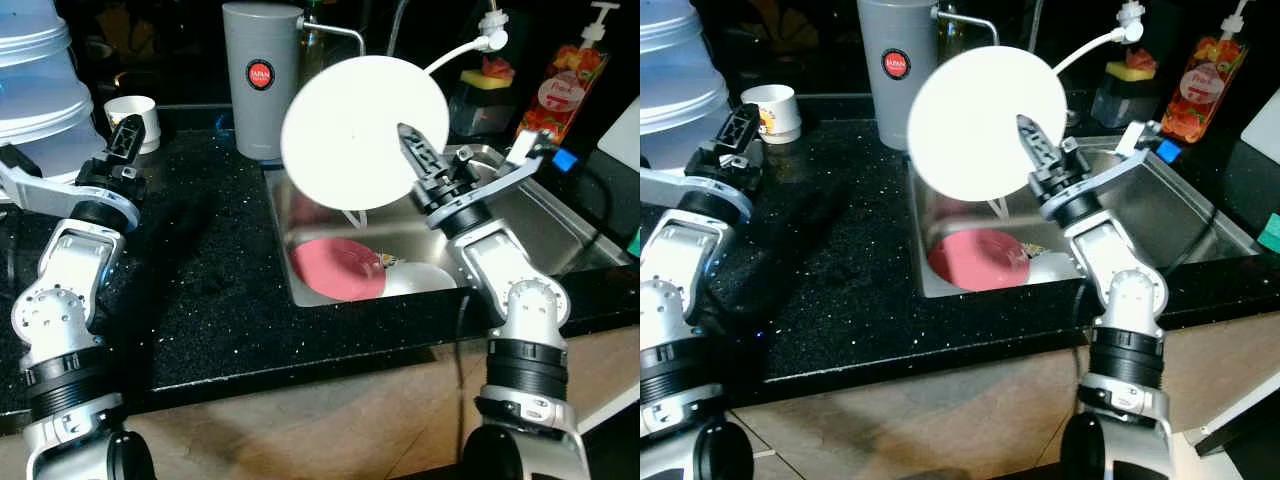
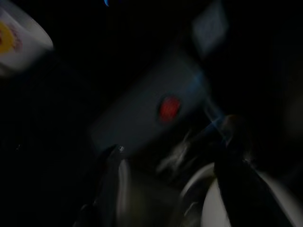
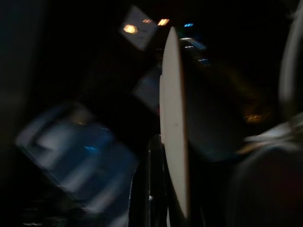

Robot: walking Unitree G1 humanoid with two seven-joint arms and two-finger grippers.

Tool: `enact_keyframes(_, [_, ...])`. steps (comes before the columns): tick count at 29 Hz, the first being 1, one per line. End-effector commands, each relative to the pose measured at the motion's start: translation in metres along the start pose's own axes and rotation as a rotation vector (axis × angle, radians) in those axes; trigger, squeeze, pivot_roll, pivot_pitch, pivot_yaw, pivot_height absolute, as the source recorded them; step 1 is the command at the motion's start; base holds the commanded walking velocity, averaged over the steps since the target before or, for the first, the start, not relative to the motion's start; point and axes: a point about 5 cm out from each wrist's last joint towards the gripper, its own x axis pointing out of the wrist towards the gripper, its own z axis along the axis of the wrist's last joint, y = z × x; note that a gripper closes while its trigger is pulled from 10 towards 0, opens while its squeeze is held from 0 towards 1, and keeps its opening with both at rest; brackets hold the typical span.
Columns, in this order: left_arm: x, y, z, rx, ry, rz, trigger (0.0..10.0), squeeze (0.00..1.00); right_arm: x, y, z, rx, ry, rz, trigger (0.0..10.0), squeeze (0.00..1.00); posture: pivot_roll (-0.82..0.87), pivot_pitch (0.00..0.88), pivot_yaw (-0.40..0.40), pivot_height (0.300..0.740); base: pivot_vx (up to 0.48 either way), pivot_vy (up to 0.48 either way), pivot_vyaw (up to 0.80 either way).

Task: Kitchen organization

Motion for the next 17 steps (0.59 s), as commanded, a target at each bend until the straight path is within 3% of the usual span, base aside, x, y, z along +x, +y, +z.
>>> enact_keyframes(1, [0.0, -0.005, -0.013, 0.144, 0.09, -0.027, 10.0, 0.0, 0.005, 0.003, 0.0, -0.079, 0.0, -0.007, 0.0, 0.0, 0.0, 0.086, -0.015, 0.74, 0.0, 0.0, 0.0])
enact_keyframes(2, [0.0, -0.01, -0.026, 0.277, 0.173, -0.061, 10.0, 0.0, 0.008, 0.003, -0.002, -0.149, 0.001, -0.017, 0.0, 0.0, 0.0, 0.081, -0.012, 0.74, 0.0, 0.0, 0.0])
enact_keyframes(3, [0.0, -0.01, -0.026, 0.277, 0.173, -0.061, 10.0, 0.0, 0.008, 0.003, -0.002, -0.149, 0.001, -0.017, 0.0, 0.0, 0.0, 0.081, -0.012, 0.74, 0.0, 0.0, 0.0])
enact_keyframes(4, [-0.004, -0.021, -0.056, 0.512, 0.39, -0.156, 10.0, 0.0, 0.014, 0.004, -0.01, -0.288, 0.045, -0.015, 0.0, 0.0, -0.01, 0.079, -0.01, 0.74, 0.0, 0.0, 0.0])
enact_keyframes(5, [-0.006, -0.024, -0.063, 0.573, 0.442, -0.185, 10.0, 0.0, 0.016, 0.003, -0.013, -0.326, 0.06, -0.01, 0.0, 0.0, -0.01, 0.079, -0.01, 0.74, 0.0, 0.0, 0.0])
enact_keyframes(6, [-0.006, -0.024, -0.063, 0.573, 0.442, -0.185, 10.0, 0.0, 0.016, 0.003, -0.013, -0.326, 0.06, -0.01, 0.0, 0.0, -0.01, 0.079, -0.01, 0.74, 0.0, 0.0, 0.0])
enact_keyframes(8, [-0.016, -0.036, -0.081, 0.657, 0.536, -0.346, 10.0, 0.0, 0.02, -0.001, -0.027, -0.436, 0.127, 0.0, 0.0, 0.0, -0.01, 0.071, -0.006, 0.74, 0.0, 0.0, 0.0])
enact_keyframes(10, [-0.023, -0.046, -0.09, 0.648, 0.599, -0.464, 10.0, 0.0, 0.023, -0.005, -0.038, -0.521, 0.178, 0.014, 0.0, 0.0, -0.01, 0.07, -0.006, 0.74, 0.0, 0.0, 0.0])
enact_keyframes(15, [-0.024, -0.051, -0.092, 0.659, 0.623, -0.54, 10.0, 0.0, 0.025, -0.008, -0.05, -0.647, 0.236, 0.045, 0.0, 0.0, -0.01, 0.072, -0.004, 0.74, 0.0, 0.0, 0.0])
enact_keyframes(17, [-0.022, -0.053, -0.093, 0.664, 0.625, -0.566, 10.0, 0.0, 0.025, -0.012, -0.065, -0.749, 0.344, 0.089, 0.0, 0.0, 0.0, 0.076, -0.005, 0.74, 0.0, 0.0, 0.0])
